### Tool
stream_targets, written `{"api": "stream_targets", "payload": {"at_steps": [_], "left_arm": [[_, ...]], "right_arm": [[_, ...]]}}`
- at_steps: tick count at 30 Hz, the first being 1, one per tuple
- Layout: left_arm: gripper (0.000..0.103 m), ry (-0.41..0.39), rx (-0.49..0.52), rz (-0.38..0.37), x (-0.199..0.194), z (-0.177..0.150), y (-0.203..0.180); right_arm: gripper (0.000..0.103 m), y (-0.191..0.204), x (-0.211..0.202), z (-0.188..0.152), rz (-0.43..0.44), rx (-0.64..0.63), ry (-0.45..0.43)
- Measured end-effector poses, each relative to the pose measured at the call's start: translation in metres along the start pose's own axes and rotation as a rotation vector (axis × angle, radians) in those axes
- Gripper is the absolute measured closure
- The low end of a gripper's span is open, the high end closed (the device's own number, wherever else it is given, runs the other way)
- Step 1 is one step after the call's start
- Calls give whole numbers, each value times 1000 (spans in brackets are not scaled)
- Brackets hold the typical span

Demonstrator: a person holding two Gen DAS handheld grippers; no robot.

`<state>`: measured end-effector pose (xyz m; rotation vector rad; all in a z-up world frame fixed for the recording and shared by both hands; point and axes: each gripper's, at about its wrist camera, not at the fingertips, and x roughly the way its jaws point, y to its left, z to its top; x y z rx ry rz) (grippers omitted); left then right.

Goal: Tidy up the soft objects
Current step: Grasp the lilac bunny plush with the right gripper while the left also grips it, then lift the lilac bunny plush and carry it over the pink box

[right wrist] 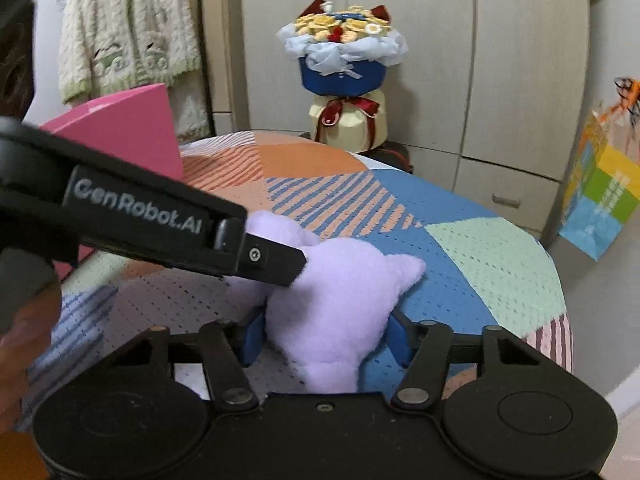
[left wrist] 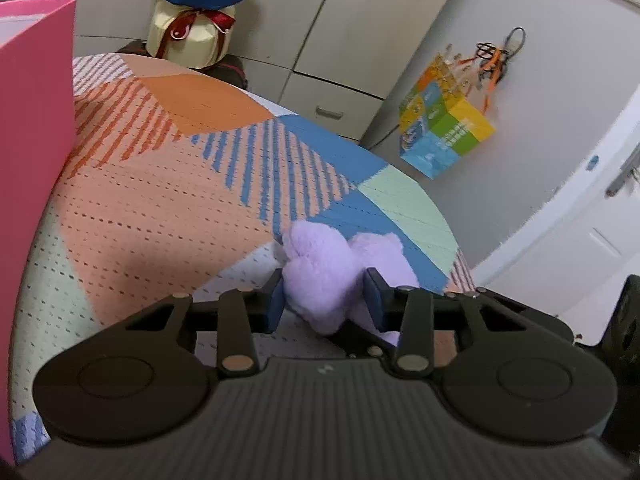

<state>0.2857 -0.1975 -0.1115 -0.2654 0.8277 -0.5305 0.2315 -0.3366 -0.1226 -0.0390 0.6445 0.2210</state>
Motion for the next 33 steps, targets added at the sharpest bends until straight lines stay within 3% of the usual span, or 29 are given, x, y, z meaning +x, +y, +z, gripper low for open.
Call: {"api": "stream_targets", "payload": {"at_steps": [8, 16, 24, 33], "left_arm": [[64, -16, 95, 17, -24, -16, -19], [65, 35, 179, 49, -60, -33, -29], [65, 58, 257, 11, -110, -58, -24], [66, 116, 259, -76, -171, -81, -3]], "right_arm": [[45, 17, -22, -10, -79, -24, -24], [45, 41, -53, -23, -85, 6, -3], [45, 75, -90, -34, -75, 2, 15], [45, 124, -136, -43, -71, -73, 54]]}}
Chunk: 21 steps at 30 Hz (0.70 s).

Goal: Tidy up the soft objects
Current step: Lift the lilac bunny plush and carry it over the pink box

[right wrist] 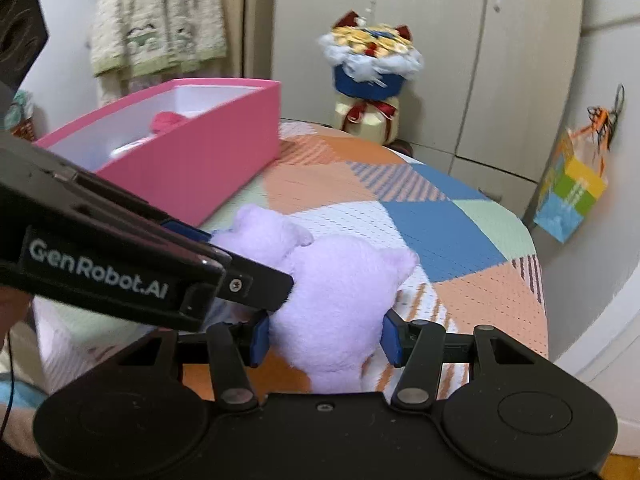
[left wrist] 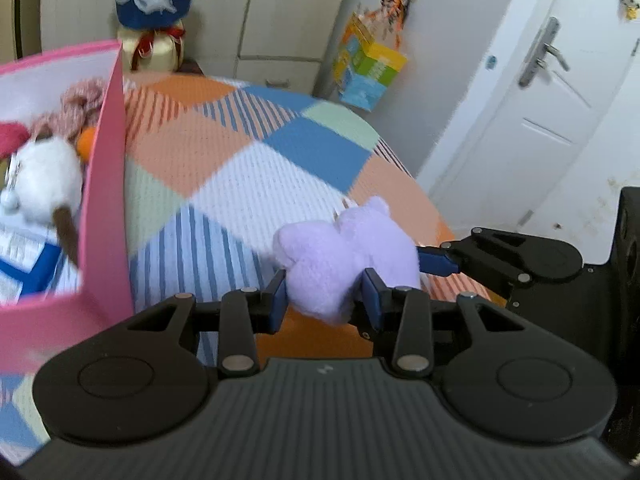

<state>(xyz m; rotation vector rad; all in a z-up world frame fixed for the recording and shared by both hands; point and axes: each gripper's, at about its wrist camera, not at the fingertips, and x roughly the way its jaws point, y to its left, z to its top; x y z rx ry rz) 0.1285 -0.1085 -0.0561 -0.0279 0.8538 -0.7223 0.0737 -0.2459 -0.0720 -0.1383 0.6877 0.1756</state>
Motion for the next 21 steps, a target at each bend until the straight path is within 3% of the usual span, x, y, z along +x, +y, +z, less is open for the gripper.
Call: {"api": "stream_targets", "payload": {"at_steps": [4, 8, 15, 21], "left_arm": [[65, 48, 52, -43, -32, -8, 5], [65, 48, 97, -52, -68, -13, 12], [65, -9, 81, -63, -125, -12, 42], [65, -96, 66, -20, -153, 1, 69]], "right_arm": [[44, 28, -27, 0, -4, 0, 30], [44, 55, -48, 5, 13, -24, 1], [44, 94, -68, 28, 50, -92, -86], [42, 114, -62, 63, 96, -126, -150]]}}
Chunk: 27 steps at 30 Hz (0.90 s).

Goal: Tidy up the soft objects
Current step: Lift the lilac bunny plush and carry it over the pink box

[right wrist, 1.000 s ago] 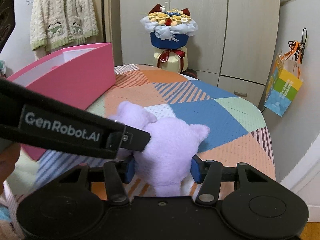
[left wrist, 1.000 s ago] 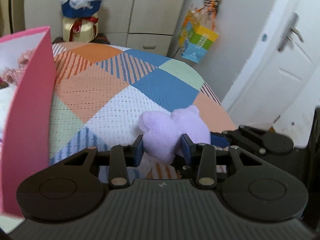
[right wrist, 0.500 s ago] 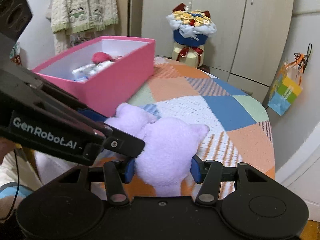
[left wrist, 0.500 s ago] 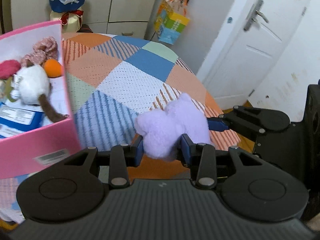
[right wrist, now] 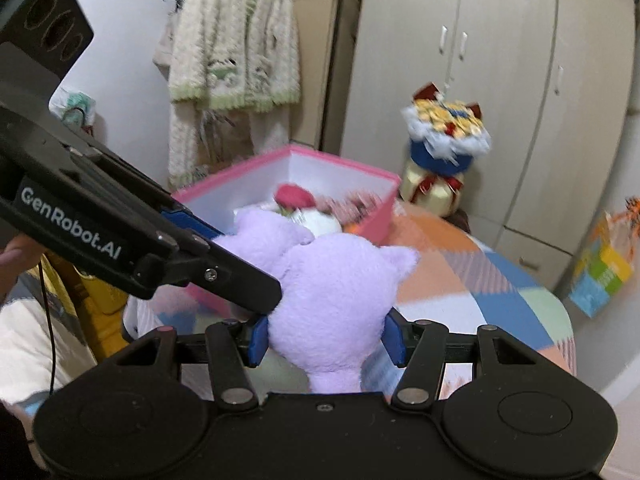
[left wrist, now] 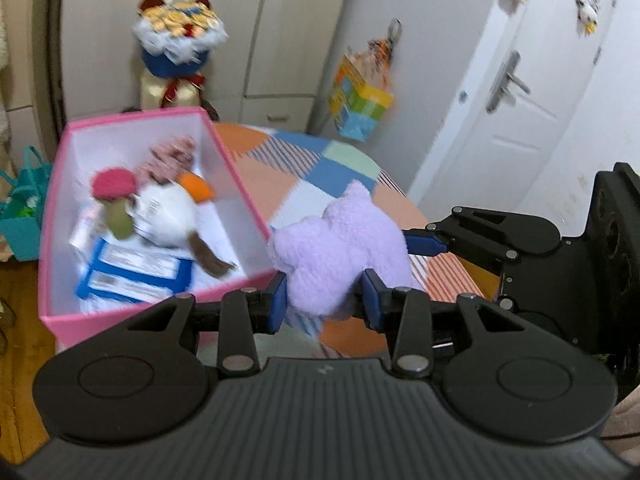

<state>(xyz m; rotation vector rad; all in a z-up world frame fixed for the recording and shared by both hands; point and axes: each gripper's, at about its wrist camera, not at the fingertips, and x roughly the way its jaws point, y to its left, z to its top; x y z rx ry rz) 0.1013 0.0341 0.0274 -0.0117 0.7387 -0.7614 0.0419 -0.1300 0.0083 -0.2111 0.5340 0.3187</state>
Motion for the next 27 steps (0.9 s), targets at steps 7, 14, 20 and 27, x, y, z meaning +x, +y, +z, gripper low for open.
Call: {"api": "stream_targets", "payload": {"at_steps": [7, 14, 20, 27], "left_arm": [[65, -49, -70, 45, -4, 24, 50], [65, -68, -132, 83, 10, 43, 92], [65, -47, -202, 117, 44, 60, 126], [65, -11, -259, 157, 81, 69, 150]], "right_arm": [[41, 1, 43, 39, 81, 1, -42], [41, -5, 92, 66, 135, -5, -40], [41, -17, 140, 82, 155, -29, 16], [41, -27, 187, 90, 149, -80, 77]]}}
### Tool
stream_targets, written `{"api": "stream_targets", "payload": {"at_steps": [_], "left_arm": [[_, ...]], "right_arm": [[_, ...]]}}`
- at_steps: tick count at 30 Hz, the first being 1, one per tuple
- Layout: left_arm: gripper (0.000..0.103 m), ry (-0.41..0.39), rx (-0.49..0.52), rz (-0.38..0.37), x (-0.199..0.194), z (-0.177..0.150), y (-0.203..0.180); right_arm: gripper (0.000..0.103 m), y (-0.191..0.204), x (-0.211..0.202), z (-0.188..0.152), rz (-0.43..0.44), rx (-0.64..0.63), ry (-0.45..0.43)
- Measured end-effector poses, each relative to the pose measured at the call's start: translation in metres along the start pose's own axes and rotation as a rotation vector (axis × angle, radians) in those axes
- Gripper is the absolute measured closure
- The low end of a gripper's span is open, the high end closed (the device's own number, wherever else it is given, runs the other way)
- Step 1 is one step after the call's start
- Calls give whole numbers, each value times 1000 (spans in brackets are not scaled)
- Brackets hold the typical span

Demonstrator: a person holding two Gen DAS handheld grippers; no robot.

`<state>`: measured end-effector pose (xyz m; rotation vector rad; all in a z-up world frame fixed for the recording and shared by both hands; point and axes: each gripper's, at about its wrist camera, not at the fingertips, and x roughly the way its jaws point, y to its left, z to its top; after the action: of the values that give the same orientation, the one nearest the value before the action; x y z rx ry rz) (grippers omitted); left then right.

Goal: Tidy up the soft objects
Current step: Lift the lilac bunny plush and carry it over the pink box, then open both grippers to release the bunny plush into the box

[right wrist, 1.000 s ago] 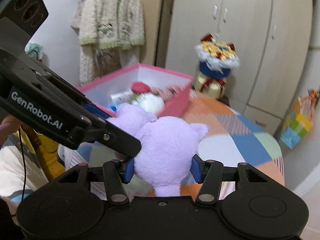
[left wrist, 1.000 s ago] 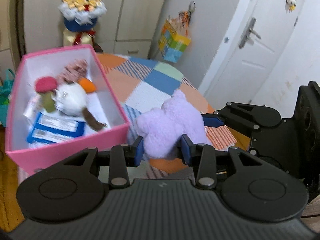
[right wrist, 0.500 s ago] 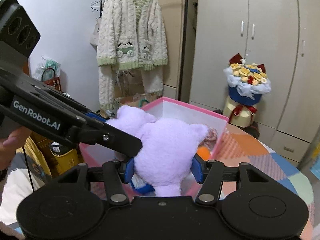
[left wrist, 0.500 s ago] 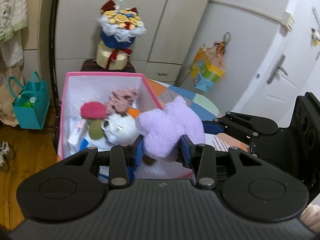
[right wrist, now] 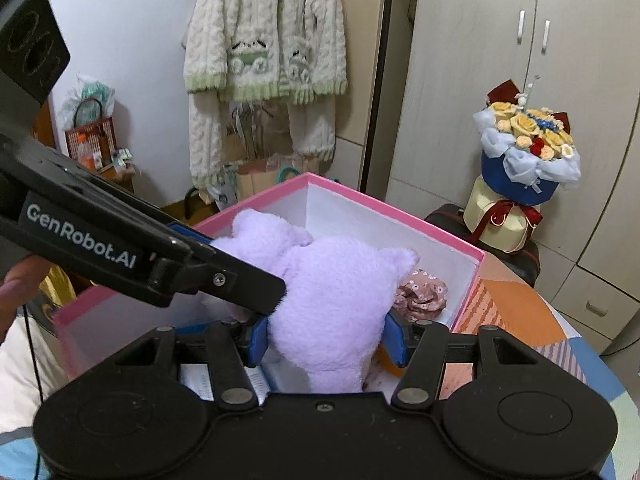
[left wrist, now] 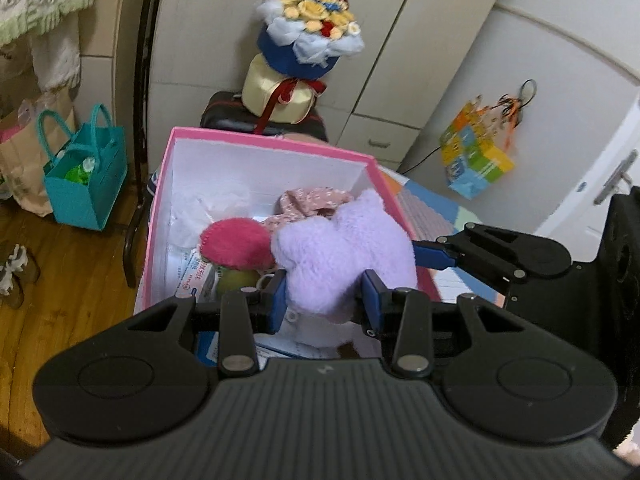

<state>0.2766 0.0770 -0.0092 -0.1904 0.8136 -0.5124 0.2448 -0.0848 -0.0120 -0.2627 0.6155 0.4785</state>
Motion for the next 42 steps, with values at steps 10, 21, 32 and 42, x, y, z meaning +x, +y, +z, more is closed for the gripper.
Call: {"api": "stream_targets", "payload": {"at_steps": [10, 21, 32, 42], "left_arm": [[65, 14, -60, 26, 21, 1, 18], [66, -55, 52, 133, 14, -9, -7], [61, -124, 112, 138, -26, -32, -30], [49, -177, 187, 123, -70, -59, -63]], "right_arm": [[37, -7, 11, -7, -33, -33, 46], [29, -11, -13, -20, 26, -16, -50], [28, -5, -72, -45, -10, 99, -144], [27, 3, -114, -64, -64, 176, -172]]}}
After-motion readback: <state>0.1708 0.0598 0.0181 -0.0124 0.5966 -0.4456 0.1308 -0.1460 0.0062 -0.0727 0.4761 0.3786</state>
